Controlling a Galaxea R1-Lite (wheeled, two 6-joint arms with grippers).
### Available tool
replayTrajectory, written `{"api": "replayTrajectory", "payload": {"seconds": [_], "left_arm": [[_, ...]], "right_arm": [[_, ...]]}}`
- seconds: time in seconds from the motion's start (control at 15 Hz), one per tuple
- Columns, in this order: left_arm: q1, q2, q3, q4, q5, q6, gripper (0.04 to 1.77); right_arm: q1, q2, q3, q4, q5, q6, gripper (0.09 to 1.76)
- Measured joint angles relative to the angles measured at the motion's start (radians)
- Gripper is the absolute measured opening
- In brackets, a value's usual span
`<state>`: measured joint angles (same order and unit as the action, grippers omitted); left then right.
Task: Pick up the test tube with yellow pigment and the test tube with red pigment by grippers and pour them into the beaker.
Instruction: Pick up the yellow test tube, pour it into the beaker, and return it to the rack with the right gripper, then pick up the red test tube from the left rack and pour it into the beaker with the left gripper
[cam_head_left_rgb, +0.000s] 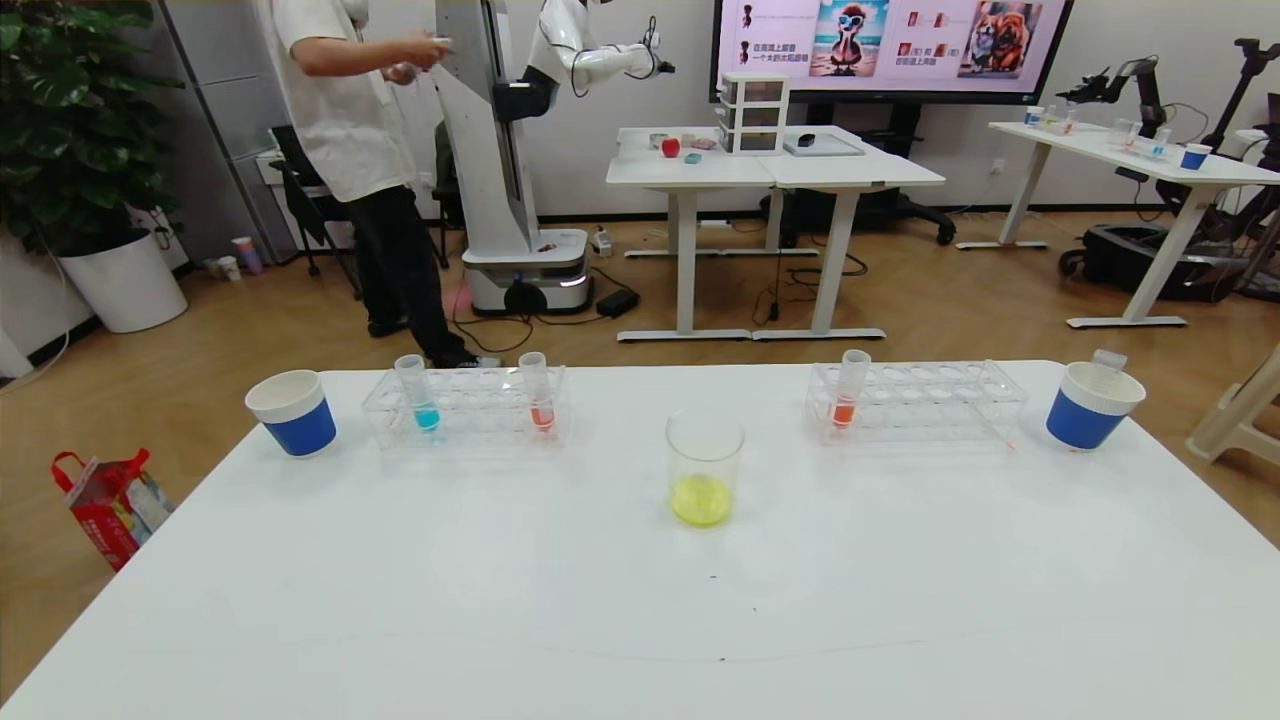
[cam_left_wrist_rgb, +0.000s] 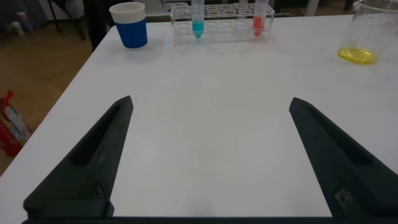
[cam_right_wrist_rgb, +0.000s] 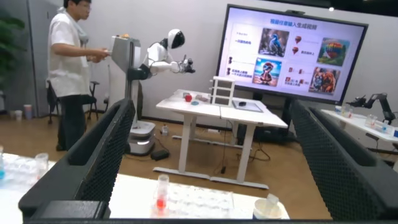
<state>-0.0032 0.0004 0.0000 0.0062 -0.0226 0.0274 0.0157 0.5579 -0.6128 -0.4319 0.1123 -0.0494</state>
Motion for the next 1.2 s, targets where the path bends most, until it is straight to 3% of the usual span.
{"api": "replayTrajectory", "payload": {"seconds": [0.27,0.6,1.0,1.2], "left_arm": [[0.000,0.000,0.000,0.000,0.000,0.000,1.75],[0.000,0.000,0.000,0.000,0.000,0.000,1.75],[0.000,0.000,0.000,0.000,0.000,0.000,1.75],[0.000,0.000,0.000,0.000,0.000,0.000,1.75]], "right_arm": [[0.003,-0.270,0.092,0.173,0.015,-0.066,1.74],[-0.001,-0.477,0.229,0.223,0.009,-0.084,1.74],[-0.005,-0.556,0.509,0.250,-0.098,-0.080,1.74],[-0.006,-0.558,0.599,0.387,-0.110,-0.061,1.74]]}}
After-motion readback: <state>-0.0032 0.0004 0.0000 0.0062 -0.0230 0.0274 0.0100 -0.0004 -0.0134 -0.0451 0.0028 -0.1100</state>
